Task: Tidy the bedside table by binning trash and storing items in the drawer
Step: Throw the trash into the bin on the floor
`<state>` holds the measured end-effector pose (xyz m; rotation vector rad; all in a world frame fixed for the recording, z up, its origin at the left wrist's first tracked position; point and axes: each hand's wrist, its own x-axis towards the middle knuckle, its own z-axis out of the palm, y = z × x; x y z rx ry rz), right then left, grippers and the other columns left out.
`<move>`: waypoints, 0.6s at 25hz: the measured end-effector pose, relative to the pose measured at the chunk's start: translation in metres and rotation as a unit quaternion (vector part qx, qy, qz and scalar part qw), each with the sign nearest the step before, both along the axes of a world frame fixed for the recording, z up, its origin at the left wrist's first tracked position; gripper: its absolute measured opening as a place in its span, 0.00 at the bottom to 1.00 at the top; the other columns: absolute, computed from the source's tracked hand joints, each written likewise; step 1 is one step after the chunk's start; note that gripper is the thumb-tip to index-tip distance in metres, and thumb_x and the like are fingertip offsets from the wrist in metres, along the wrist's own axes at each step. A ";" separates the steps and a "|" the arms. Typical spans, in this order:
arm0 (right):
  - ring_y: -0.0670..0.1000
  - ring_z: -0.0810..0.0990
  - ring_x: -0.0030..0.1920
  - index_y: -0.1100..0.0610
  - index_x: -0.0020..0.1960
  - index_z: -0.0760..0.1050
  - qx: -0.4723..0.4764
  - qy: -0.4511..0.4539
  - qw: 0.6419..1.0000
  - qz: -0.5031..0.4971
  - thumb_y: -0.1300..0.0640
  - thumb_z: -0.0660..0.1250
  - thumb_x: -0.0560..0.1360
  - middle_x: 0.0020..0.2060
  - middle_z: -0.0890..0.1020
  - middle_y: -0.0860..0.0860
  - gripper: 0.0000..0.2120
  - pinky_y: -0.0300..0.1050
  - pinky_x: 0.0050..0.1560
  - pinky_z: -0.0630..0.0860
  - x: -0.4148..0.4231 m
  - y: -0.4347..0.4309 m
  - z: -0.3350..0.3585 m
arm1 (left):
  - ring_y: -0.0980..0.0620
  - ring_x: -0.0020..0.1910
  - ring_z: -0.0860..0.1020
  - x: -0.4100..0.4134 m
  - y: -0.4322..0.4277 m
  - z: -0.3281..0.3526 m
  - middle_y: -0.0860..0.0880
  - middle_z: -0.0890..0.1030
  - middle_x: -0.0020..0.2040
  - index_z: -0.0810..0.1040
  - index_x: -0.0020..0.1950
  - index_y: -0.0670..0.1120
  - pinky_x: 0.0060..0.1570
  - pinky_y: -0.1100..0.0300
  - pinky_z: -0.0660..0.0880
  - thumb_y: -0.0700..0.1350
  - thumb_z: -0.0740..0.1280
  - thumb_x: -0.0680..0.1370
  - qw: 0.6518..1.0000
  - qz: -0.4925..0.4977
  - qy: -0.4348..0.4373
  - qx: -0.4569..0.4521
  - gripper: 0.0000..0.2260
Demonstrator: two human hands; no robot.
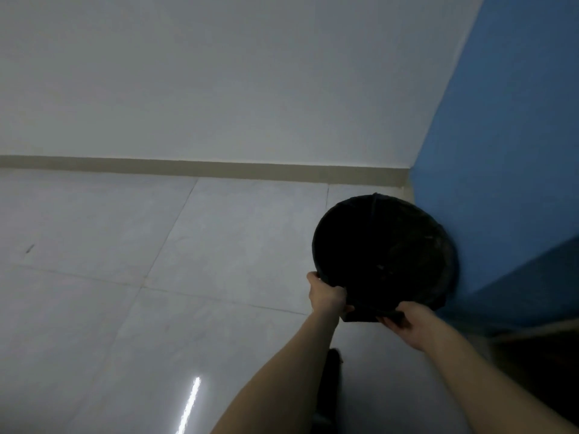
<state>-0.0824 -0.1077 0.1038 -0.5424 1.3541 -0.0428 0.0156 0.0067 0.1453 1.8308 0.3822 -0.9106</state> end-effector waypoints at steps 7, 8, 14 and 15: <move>0.64 0.75 0.52 0.66 0.69 0.62 0.030 0.054 0.997 -0.042 0.70 0.51 0.77 0.55 0.74 0.65 0.20 0.51 0.38 0.79 -0.129 0.083 0.008 | 0.39 0.47 0.80 -0.116 0.070 -0.002 0.40 0.73 0.58 0.59 0.64 0.46 0.26 0.56 0.79 0.34 0.60 0.76 0.993 -0.094 0.029 0.064 0.19; 0.65 0.75 0.51 0.67 0.69 0.62 0.025 0.064 0.997 -0.034 0.70 0.50 0.78 0.56 0.74 0.65 0.20 0.51 0.40 0.78 -0.144 0.092 0.016 | 0.40 0.45 0.79 -0.131 0.077 0.000 0.39 0.73 0.60 0.58 0.67 0.46 0.24 0.58 0.78 0.34 0.59 0.76 0.992 -0.101 0.039 0.071 0.21; 0.59 0.71 0.36 0.66 0.66 0.66 0.034 0.126 0.991 -0.018 0.66 0.54 0.79 0.37 0.72 0.61 0.16 0.44 0.13 0.71 -0.206 0.124 0.019 | 0.36 0.52 0.78 -0.195 0.108 -0.003 0.38 0.71 0.61 0.48 0.73 0.50 0.30 0.52 0.80 0.39 0.60 0.77 0.987 -0.101 0.103 0.076 0.29; 0.60 0.72 0.37 0.66 0.64 0.67 0.037 0.146 0.988 -0.024 0.64 0.55 0.78 0.40 0.74 0.61 0.15 0.46 0.18 0.74 -0.211 0.123 0.013 | 0.35 0.54 0.78 -0.200 0.109 0.002 0.37 0.70 0.62 0.48 0.73 0.50 0.33 0.49 0.81 0.39 0.61 0.77 0.985 -0.104 0.114 0.081 0.31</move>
